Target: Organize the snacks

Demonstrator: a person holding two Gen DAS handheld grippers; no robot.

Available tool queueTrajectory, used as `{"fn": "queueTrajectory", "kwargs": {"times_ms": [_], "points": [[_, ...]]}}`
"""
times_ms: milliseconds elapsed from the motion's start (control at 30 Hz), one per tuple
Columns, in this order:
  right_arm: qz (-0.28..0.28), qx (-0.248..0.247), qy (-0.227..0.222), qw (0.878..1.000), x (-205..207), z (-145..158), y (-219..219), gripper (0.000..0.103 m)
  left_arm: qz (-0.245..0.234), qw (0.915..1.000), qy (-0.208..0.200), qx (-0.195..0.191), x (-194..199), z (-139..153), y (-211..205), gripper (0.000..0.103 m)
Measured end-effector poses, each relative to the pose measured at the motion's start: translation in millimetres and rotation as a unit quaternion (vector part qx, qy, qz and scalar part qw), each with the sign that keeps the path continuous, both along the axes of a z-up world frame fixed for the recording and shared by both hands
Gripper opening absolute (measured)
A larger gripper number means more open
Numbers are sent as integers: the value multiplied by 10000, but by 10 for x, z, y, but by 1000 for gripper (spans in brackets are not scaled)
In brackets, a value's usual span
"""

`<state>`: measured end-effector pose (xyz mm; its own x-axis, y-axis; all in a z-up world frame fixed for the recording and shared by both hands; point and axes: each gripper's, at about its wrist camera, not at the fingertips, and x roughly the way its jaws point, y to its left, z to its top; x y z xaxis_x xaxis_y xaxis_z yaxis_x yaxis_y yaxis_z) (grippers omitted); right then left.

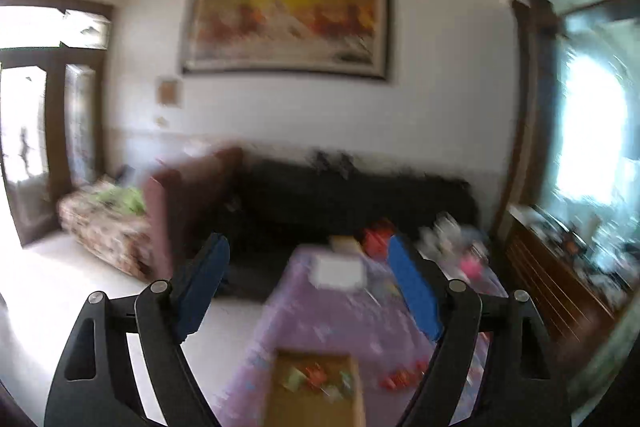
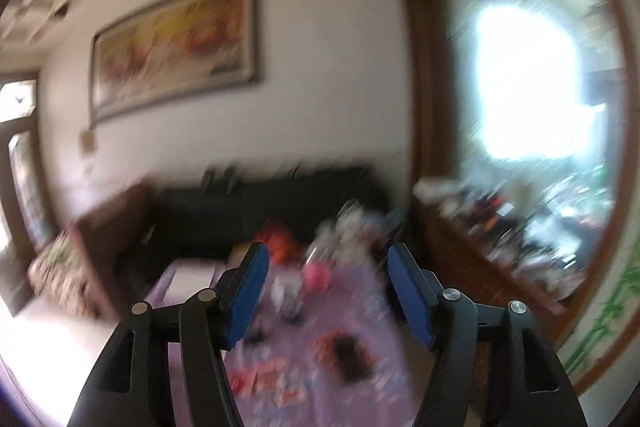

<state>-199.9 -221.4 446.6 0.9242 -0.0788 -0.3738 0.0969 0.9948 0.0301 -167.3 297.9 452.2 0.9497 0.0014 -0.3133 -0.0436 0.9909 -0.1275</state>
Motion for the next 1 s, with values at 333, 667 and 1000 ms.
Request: {"fn": "queueTrajectory", "kwargs": {"times_ms": [333, 667, 1000], "points": [[1844, 604, 2284, 9540, 1474, -3105, 1477, 58, -1030, 9809, 1074, -1251, 527, -2075, -472, 82], [1570, 414, 3339, 9285, 2841, -4230, 2554, 51, -512, 9817, 1429, -1149, 331, -2867, -192, 82], [1499, 49, 3752, 9147, 2250, -4454, 2344, 38, -627, 9789, 1565, -1157, 463, -3110, -209, 82]]}}
